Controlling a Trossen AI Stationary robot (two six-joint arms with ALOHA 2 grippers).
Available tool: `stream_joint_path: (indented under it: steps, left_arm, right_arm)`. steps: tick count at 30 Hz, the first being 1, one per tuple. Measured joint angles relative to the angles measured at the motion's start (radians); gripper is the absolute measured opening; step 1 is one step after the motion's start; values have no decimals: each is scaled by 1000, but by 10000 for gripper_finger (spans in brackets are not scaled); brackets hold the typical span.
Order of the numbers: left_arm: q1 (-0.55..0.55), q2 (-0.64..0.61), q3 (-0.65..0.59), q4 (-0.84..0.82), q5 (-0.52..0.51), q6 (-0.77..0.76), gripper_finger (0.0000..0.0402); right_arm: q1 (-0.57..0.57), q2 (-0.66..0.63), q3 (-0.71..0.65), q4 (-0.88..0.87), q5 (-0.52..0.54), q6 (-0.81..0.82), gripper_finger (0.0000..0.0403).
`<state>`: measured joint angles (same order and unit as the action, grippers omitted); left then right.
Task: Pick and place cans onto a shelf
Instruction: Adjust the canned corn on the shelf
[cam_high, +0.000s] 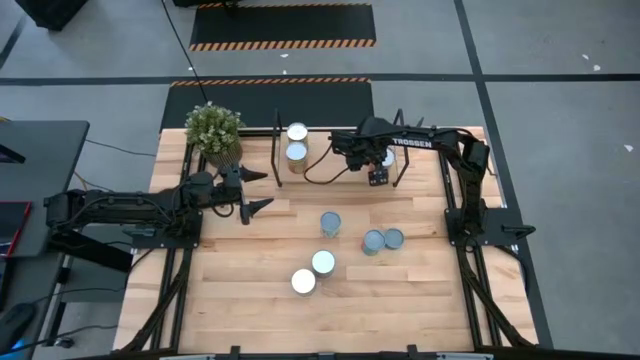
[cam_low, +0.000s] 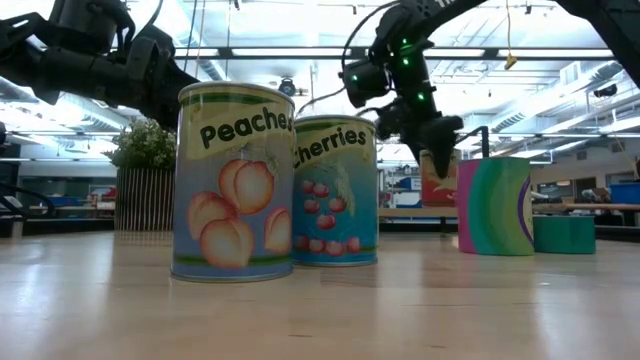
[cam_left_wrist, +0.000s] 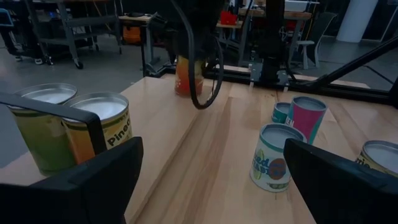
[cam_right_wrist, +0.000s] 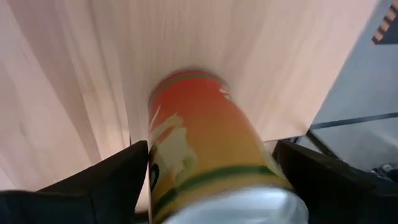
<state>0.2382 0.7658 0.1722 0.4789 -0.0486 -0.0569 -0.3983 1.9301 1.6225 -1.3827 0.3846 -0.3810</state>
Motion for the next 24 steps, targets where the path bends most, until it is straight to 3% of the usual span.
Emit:
stream_joint_path:
  steps: [9, 16, 24]
  left_arm:
    - [0, 0, 0, 37, 0, 0, 396]
    - [0, 0, 0, 42, 0, 24, 396]
    - [0, 0, 0, 42, 0, 37, 396]
  right_arm:
    - [34, 0, 176, 49, -44, 67, 359]
    - [35, 0, 193, 105, -60, 73, 340]
    - [45, 0, 240, -138, -51, 212, 349]
